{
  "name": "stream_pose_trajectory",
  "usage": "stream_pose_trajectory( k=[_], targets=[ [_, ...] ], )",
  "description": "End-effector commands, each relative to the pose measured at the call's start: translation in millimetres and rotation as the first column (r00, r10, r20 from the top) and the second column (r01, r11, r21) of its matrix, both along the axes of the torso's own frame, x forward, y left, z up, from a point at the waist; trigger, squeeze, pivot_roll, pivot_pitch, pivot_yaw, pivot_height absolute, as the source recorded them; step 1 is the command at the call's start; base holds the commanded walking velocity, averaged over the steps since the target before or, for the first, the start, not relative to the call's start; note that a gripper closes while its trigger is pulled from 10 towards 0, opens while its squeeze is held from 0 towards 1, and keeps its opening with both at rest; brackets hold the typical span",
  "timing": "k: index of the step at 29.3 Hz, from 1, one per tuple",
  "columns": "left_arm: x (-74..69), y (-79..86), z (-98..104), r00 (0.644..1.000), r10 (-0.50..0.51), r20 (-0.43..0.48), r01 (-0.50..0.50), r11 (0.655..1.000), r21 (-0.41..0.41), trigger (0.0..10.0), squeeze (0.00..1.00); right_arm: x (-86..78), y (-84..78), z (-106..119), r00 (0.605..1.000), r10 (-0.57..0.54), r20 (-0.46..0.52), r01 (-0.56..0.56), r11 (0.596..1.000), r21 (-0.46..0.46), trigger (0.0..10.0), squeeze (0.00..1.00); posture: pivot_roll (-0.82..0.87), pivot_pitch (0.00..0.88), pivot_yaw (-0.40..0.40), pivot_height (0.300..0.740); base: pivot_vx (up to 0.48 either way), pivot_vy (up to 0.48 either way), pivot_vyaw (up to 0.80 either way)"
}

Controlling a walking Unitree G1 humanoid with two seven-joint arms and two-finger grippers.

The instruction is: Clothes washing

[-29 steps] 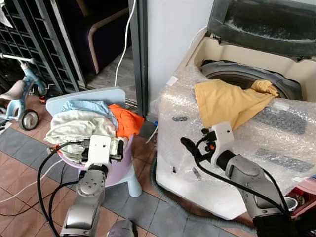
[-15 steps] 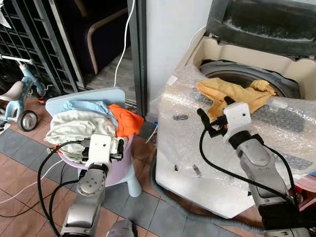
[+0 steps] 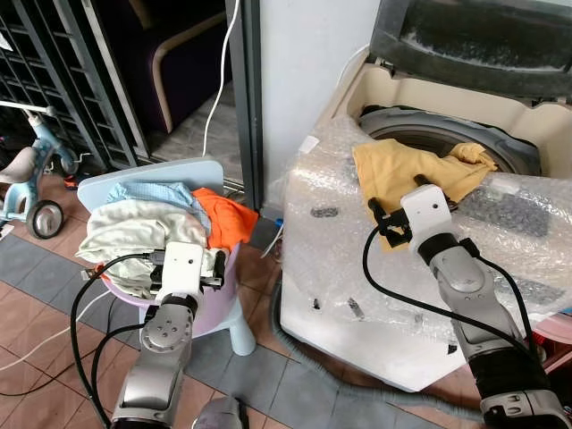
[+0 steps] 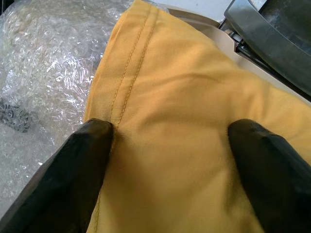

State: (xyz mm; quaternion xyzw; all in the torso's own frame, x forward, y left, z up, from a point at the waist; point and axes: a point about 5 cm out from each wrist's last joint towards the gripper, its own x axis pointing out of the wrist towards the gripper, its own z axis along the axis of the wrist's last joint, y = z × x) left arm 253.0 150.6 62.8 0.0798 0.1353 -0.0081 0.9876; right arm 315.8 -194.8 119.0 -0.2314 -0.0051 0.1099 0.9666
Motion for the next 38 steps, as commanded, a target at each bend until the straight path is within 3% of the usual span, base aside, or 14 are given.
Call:
stream_pose_trajectory(
  k=[1, 15, 21, 26, 31, 34, 38],
  targets=[
    [0.5, 1.7, 0.5, 1.000, 0.009, 0.005, -0.009, 1.000, 0.005, 10.0, 0.00, 2.3, -2.4, -5.5, 0.999, -0.007, -0.045, 0.007, 1.000, -0.006, 0.0, 0.00, 0.00, 0.000, -0.003, 0.740, 0.000, 0.000, 0.00],
    [-1.1, 2.2, 1.2, 1.000, 0.007, 0.001, -0.007, 1.000, 0.006, 10.0, 0.00, 1.7, 6.2, -28.4, 0.981, -0.031, -0.192, 0.061, 0.986, 0.154, 0.0, 0.00, 0.01, 0.000, 0.002, 0.740, 0.000, 0.000, 0.00],
    [-1.0, 1.7, 1.0, 1.000, 0.007, 0.000, -0.007, 1.000, 0.005, 10.0, 0.00, 6.1, 0.8, -28.9, 0.976, -0.054, -0.209, 0.087, 0.985, 0.150, 0.0, 0.00, 0.01, 0.000, -0.002, 0.740, 0.000, 0.000, 0.00],
    [-0.5, 1.4, 1.1, 1.000, 0.011, 0.001, -0.011, 1.000, 0.004, 10.0, 0.00, 19.8, -3.0, -19.2, 0.978, -0.054, -0.204, 0.083, 0.987, 0.138, 0.0, 0.00, 0.01, 0.000, -0.005, 0.740, 0.000, 0.000, 0.00],
    [1.1, 0.4, 0.7, 1.000, 0.012, 0.004, -0.012, 1.000, 0.004, 10.0, 0.00, 48.3, -10.8, 11.2, 0.984, -0.032, -0.173, 0.047, 0.995, 0.083, 0.0, 0.00, 0.01, 0.000, -0.013, 0.740, 0.000, 0.000, 0.00],
    [2.4, -0.5, 1.0, 1.000, 0.017, 0.008, -0.017, 1.000, 0.002, 10.0, 0.00, 69.9, -22.1, 50.6, 0.992, -0.061, -0.106, 0.069, 0.995, 0.073, 0.0, 0.00, 0.01, 0.000, -0.022, 0.740, 0.000, 0.000, 0.00],
    [2.8, -0.4, 1.5, 1.000, 0.027, 0.012, -0.027, 1.000, -0.002, 10.0, 0.00, 83.3, -29.7, 87.6, 0.996, -0.084, -0.036, 0.086, 0.994, 0.063, 0.0, 0.00, 0.02, 0.000, -0.026, 0.740, 0.000, 0.000, 0.00]
  ],
)
